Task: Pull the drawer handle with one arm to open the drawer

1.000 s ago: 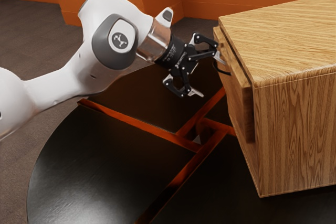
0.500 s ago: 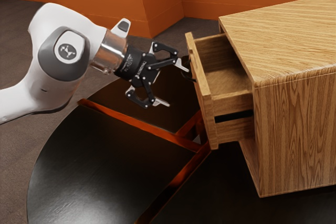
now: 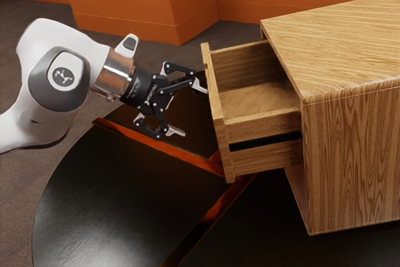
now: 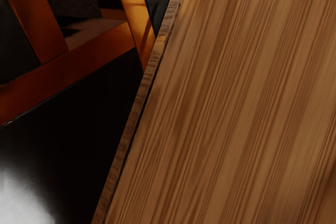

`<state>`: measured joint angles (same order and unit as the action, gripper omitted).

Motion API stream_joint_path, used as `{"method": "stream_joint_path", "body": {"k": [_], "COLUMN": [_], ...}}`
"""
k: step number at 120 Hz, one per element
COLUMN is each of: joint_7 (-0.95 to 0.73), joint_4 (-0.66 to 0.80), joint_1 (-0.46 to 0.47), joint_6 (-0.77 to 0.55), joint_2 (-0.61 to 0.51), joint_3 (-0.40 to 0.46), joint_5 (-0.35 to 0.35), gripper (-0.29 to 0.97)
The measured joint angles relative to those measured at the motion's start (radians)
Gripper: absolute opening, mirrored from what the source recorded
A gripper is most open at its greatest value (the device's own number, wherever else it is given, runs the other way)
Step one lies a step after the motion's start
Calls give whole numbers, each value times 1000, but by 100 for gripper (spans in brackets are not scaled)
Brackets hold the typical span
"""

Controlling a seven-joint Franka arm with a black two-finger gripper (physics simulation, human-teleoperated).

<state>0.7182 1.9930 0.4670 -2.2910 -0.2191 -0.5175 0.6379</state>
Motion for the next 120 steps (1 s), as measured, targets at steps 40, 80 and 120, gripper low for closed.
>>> {"method": "stream_joint_path", "body": {"k": [40,80,120], "joint_7": [-8,9,-192], "joint_4": [56,-308,-652], "joint_1": [4,14,-320], "joint_6": [-18,148,691], "joint_2": [-60,-136,117], "joint_3": [-40,-121,192], "joint_5": [-44,-305,-638], "gripper": [68,68,68]}}
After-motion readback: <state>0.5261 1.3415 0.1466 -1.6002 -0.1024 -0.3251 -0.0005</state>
